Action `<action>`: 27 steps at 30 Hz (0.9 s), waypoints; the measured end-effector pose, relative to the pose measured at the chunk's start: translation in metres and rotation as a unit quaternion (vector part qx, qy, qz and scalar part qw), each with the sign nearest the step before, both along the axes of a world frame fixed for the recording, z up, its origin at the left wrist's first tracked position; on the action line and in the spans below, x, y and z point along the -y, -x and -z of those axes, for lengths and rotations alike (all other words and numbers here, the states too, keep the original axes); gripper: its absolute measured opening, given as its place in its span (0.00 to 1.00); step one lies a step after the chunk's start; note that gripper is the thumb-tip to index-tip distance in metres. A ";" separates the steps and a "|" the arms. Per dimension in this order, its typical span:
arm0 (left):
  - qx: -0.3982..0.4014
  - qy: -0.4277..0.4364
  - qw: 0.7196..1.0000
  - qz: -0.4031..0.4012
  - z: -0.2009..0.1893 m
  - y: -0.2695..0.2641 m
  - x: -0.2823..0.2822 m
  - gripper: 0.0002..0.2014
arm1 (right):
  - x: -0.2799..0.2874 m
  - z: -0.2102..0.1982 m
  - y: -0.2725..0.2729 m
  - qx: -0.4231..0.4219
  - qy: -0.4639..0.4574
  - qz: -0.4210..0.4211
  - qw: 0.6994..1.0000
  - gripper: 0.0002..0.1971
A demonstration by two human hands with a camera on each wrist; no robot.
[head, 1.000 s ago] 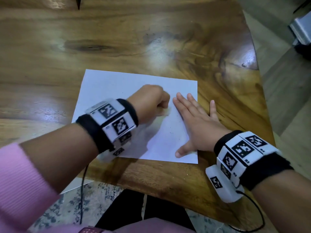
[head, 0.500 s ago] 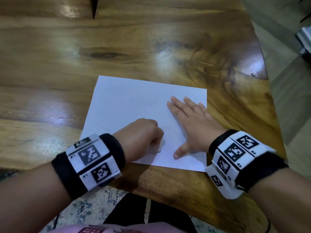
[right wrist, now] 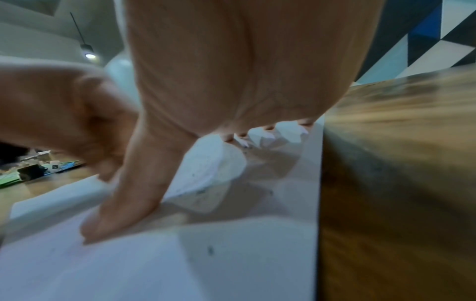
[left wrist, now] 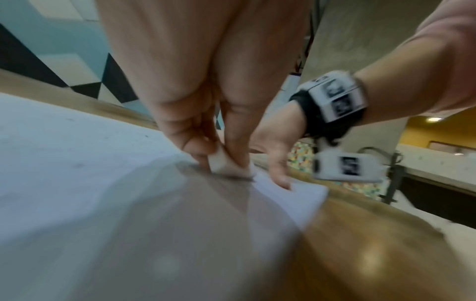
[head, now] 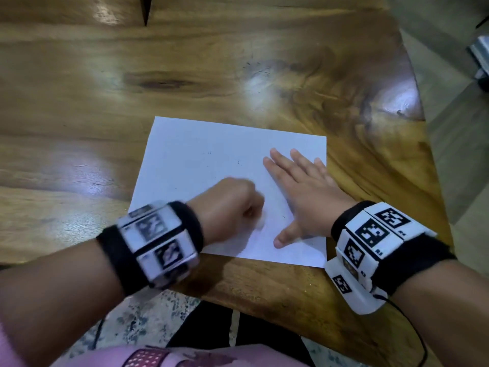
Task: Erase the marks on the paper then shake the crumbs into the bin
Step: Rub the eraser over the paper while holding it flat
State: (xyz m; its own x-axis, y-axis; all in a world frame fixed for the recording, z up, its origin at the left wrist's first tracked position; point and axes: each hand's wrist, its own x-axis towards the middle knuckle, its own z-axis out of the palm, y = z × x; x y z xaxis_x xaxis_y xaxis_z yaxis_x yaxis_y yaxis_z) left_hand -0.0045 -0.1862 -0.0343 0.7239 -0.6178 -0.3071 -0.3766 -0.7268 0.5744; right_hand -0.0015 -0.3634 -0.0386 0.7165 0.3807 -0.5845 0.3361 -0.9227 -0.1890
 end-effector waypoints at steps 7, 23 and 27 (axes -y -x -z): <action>-0.004 -0.026 0.998 0.054 0.004 0.010 0.000 0.05 | 0.000 0.000 0.000 0.000 -0.004 0.009 1.000 0.71; 0.009 -0.024 0.998 0.052 0.003 -0.003 -0.024 0.05 | -0.001 0.001 0.000 -0.007 -0.010 0.022 1.000 0.72; 0.061 -0.007 0.997 -0.038 -0.002 -0.039 0.010 0.02 | -0.003 0.002 0.000 -0.008 -0.009 0.026 1.000 0.73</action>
State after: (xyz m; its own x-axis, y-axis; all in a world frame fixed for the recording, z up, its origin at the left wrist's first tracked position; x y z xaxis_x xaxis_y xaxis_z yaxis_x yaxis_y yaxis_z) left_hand 0.0344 -0.1963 -0.0322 0.8010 -0.5558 -0.2226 -0.3863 -0.7638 0.5171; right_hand -0.0018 -0.3601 -0.0405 0.7269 0.3529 -0.5892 0.2839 -0.9356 -0.2101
